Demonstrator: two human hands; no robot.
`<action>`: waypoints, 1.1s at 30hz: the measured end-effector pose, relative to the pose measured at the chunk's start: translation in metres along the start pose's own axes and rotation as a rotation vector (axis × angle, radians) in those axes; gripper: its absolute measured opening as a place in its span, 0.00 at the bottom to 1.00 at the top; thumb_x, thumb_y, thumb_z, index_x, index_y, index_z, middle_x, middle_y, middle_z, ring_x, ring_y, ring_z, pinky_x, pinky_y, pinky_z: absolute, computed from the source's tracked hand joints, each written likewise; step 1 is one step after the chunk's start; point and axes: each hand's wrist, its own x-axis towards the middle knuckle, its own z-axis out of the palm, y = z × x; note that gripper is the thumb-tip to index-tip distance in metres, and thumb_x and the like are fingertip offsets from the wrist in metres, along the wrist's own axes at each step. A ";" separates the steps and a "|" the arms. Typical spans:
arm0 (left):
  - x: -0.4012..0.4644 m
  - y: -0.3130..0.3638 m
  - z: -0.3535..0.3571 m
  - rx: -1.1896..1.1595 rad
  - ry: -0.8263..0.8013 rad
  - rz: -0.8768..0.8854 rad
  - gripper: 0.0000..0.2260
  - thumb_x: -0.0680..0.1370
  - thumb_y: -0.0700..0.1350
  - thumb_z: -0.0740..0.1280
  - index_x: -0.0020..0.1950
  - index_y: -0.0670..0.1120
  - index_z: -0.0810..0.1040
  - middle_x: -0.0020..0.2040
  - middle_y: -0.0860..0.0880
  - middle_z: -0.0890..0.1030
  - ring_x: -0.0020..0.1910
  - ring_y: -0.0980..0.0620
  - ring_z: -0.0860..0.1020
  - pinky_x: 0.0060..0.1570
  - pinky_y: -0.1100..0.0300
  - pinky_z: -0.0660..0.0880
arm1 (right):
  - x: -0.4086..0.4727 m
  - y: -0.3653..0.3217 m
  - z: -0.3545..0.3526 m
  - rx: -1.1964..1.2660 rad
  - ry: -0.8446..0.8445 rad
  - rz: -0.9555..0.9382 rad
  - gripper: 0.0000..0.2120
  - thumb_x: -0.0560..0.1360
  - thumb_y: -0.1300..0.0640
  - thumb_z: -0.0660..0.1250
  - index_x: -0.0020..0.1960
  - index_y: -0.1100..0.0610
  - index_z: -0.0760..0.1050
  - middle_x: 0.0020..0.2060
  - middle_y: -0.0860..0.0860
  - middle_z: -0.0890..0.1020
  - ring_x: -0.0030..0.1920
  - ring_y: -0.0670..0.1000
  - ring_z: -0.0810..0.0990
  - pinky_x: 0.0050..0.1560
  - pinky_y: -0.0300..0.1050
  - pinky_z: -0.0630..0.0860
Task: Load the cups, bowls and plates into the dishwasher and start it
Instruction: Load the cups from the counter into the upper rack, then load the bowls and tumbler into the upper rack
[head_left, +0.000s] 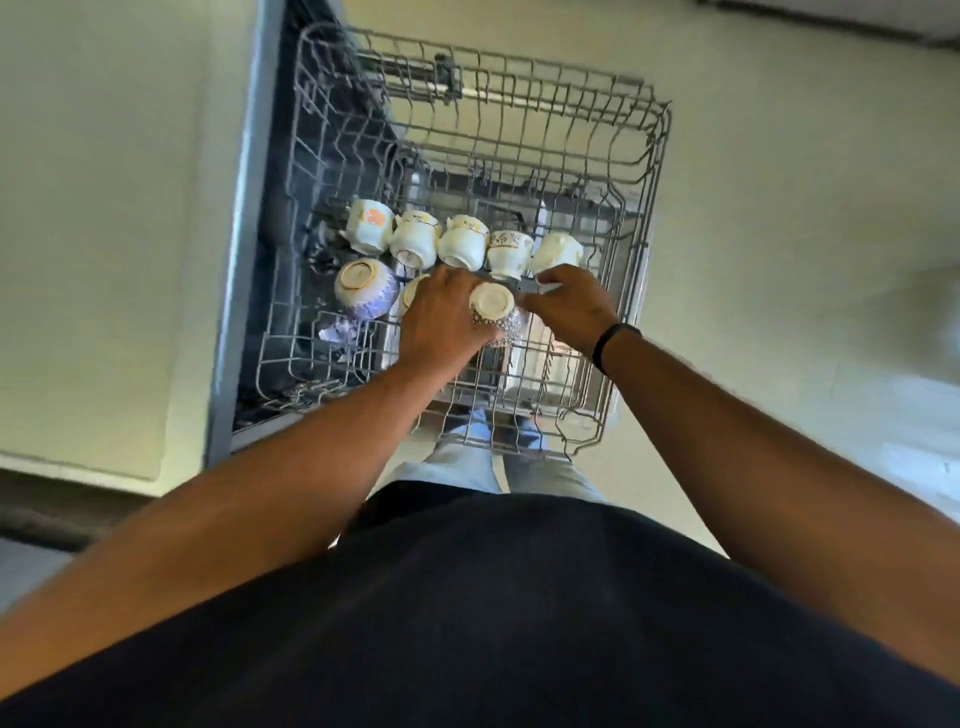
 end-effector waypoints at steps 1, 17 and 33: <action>-0.004 0.005 -0.007 -0.037 0.036 -0.015 0.23 0.69 0.51 0.78 0.61 0.48 0.76 0.61 0.48 0.76 0.61 0.48 0.74 0.55 0.53 0.73 | -0.006 -0.008 -0.004 0.025 -0.006 -0.012 0.23 0.74 0.47 0.74 0.64 0.56 0.76 0.50 0.53 0.82 0.47 0.53 0.79 0.47 0.49 0.76; -0.119 -0.034 -0.143 -0.566 0.819 -0.391 0.06 0.74 0.45 0.75 0.50 0.47 0.83 0.48 0.50 0.85 0.45 0.54 0.82 0.48 0.60 0.77 | -0.107 -0.159 -0.082 0.281 -0.003 -0.349 0.13 0.80 0.47 0.67 0.54 0.57 0.79 0.45 0.55 0.84 0.40 0.54 0.82 0.41 0.47 0.79; -0.324 -0.183 -0.226 -0.798 1.235 -0.645 0.08 0.76 0.47 0.75 0.53 0.47 0.83 0.45 0.52 0.84 0.42 0.54 0.81 0.45 0.58 0.79 | -0.205 -0.299 0.124 0.088 -0.351 -0.671 0.15 0.79 0.47 0.68 0.56 0.59 0.79 0.49 0.57 0.85 0.47 0.57 0.84 0.52 0.55 0.80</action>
